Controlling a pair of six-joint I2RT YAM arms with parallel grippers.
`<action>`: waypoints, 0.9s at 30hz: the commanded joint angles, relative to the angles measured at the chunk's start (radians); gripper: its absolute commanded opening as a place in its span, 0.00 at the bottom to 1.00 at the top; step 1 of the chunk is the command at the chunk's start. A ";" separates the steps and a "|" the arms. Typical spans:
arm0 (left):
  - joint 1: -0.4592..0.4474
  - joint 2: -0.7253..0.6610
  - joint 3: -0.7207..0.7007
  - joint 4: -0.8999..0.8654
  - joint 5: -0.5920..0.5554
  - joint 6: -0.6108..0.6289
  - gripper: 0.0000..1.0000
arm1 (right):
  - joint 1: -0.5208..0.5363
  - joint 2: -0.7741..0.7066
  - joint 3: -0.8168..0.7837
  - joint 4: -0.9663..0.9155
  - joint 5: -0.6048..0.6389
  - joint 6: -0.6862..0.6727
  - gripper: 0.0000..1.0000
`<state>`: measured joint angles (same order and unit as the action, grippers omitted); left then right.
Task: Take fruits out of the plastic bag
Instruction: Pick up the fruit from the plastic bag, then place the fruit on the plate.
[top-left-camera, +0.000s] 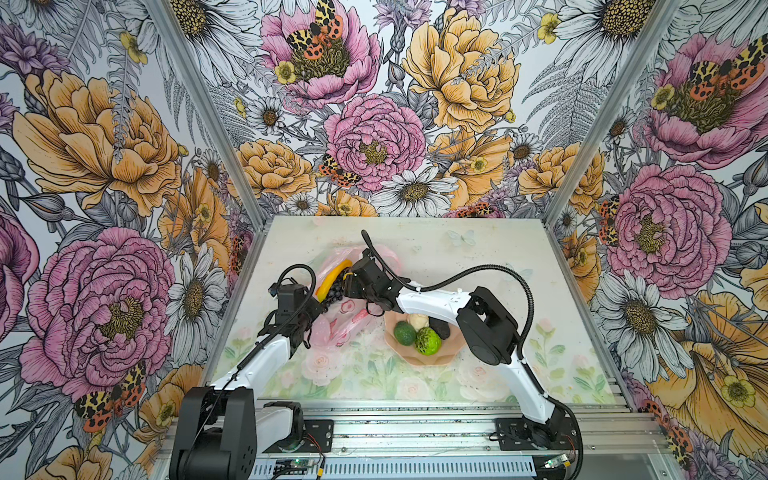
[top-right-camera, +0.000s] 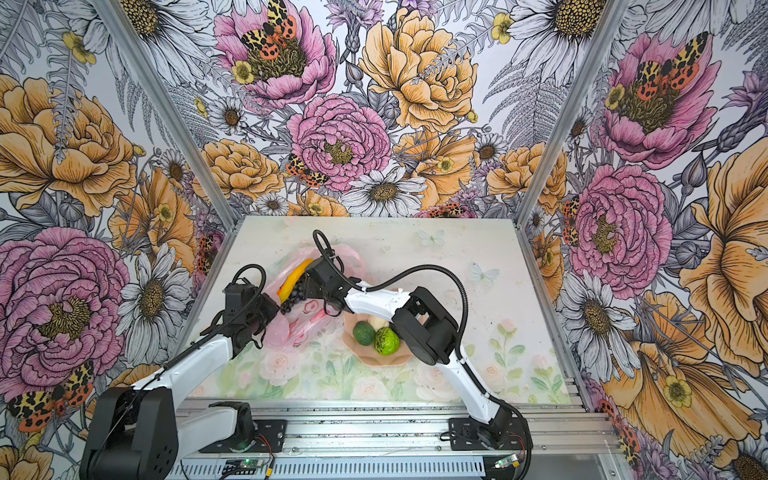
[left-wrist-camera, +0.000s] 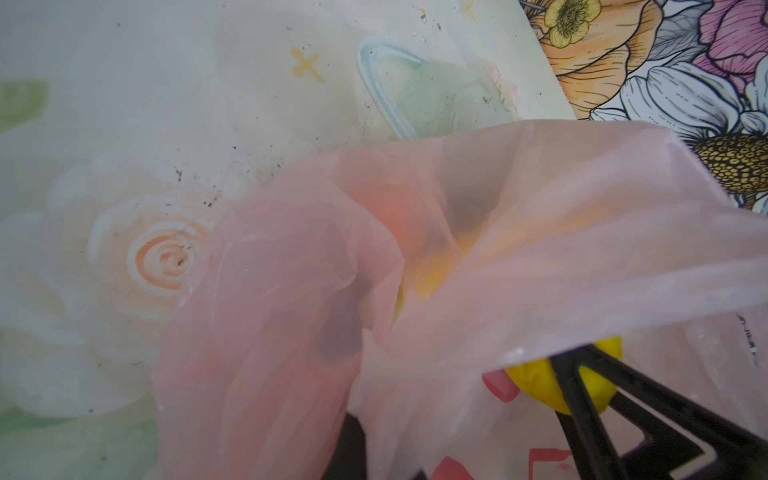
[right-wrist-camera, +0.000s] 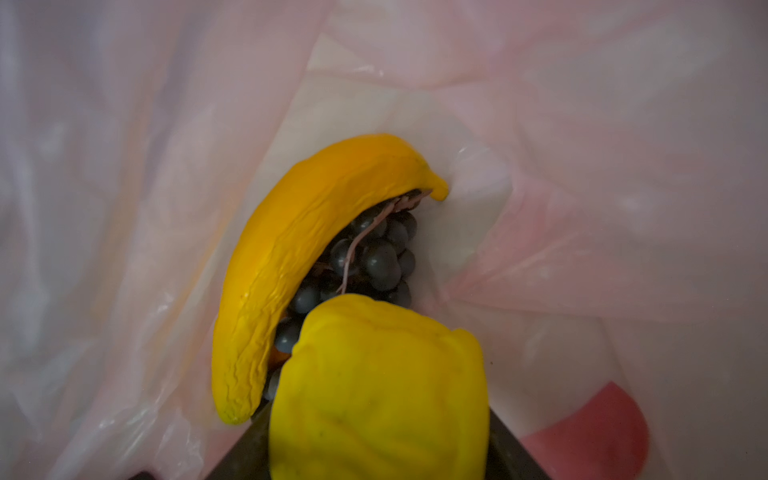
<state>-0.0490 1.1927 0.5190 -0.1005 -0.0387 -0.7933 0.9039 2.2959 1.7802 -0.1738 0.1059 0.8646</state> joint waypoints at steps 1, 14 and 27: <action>0.009 0.047 0.053 0.056 0.013 0.039 0.00 | 0.013 -0.101 -0.028 0.039 -0.009 -0.035 0.65; 0.044 0.114 0.052 0.101 0.011 0.166 0.00 | -0.073 -0.449 -0.436 0.242 -0.110 0.063 0.63; 0.066 0.098 -0.033 0.203 0.064 0.232 0.00 | -0.186 -0.926 -0.907 0.172 -0.101 0.119 0.62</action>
<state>0.0078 1.3067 0.5076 0.0422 -0.0128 -0.5968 0.7250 1.4555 0.9260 0.0273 0.0055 0.9638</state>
